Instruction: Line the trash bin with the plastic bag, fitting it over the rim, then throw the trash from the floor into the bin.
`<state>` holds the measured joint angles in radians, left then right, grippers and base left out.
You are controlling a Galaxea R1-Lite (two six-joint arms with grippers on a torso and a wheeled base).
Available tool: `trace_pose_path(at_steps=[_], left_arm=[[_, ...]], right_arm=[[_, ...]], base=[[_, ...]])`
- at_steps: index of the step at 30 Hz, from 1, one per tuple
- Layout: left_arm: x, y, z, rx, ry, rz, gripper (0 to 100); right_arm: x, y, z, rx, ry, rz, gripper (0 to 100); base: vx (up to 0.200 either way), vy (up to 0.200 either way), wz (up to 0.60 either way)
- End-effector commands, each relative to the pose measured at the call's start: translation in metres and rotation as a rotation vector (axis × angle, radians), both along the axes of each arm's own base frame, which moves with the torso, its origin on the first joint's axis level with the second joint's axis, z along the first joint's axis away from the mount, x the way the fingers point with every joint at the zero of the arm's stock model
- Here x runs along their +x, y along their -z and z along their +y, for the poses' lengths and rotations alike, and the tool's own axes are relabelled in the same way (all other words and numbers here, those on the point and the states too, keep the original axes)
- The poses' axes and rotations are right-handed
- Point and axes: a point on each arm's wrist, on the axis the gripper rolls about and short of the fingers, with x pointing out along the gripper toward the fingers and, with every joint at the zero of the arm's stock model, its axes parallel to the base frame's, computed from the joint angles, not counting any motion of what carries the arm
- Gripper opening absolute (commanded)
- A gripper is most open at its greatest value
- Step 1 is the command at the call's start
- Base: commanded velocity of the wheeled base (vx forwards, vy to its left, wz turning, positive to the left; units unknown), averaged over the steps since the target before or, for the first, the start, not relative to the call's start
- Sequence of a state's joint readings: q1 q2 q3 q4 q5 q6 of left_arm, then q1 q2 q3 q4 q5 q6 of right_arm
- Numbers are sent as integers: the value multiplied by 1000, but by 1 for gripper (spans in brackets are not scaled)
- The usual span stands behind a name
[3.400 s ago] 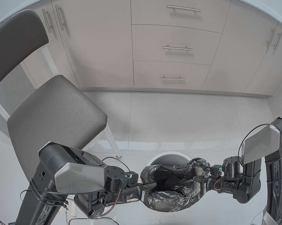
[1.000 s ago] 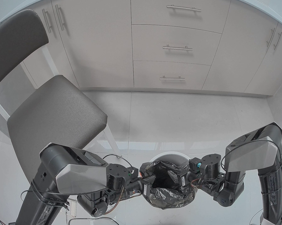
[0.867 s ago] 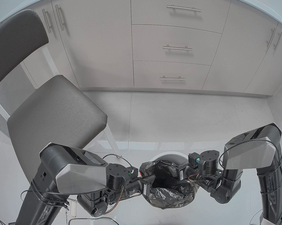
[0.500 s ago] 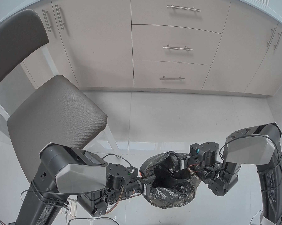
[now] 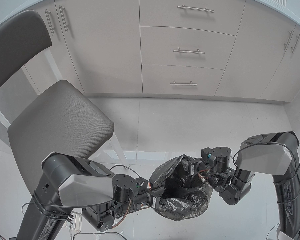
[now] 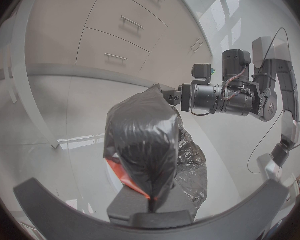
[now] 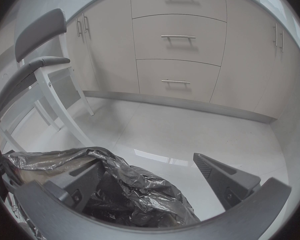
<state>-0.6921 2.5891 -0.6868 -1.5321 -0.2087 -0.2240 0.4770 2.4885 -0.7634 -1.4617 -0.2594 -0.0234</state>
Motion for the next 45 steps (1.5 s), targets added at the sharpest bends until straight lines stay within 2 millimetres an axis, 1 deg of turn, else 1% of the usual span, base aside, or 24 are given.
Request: trace_pose_path(at_steps=[1, 7, 16, 19, 23, 24, 32, 37, 38, 40, 45], left_arm=[[-1, -1, 0, 18, -21, -17, 0], [-5, 0, -2, 49, -30, -4, 0], [-3, -1, -2, 68, -47, 8, 0], [-5, -4, -3, 72, -56, 2, 0], [-6, -4, -6, 82, -73, -6, 0], [-7, -4, -6, 84, -75, -6, 100], [-2, -4, -5, 69, -83, -12, 100], [11, -5, 2, 58, -123, -23, 100], [11, -5, 2, 58, -123, -23, 100], [17, -2, 6, 60, -141, -21, 100], [34, -2, 17, 81, -218, -13, 100]], right_arm=[[-2, 1, -1, 8, 1, 7, 100], [-6, 2, -2, 31, 5, 10, 100], [-9, -1, -3, 35, 4, 2, 100], [-9, -3, -3, 37, 4, -1, 100], [-9, -5, -4, 40, 6, -4, 100], [-9, -5, -4, 40, 6, -4, 100], [-9, -5, -4, 42, 6, -4, 100], [-9, -5, -4, 44, 7, -8, 100], [-9, -5, -4, 44, 7, -8, 100], [-9, -6, -4, 50, 7, -21, 100], [-10, -5, -4, 47, 5, -18, 100]], base=[[0, 0, 0], [0, 0, 0], [0, 0, 0], [0, 0, 0], [0, 0, 0], [0, 0, 0], [0, 0, 0], [0, 0, 0], [0, 0, 0], [0, 0, 0], [0, 0, 0]])
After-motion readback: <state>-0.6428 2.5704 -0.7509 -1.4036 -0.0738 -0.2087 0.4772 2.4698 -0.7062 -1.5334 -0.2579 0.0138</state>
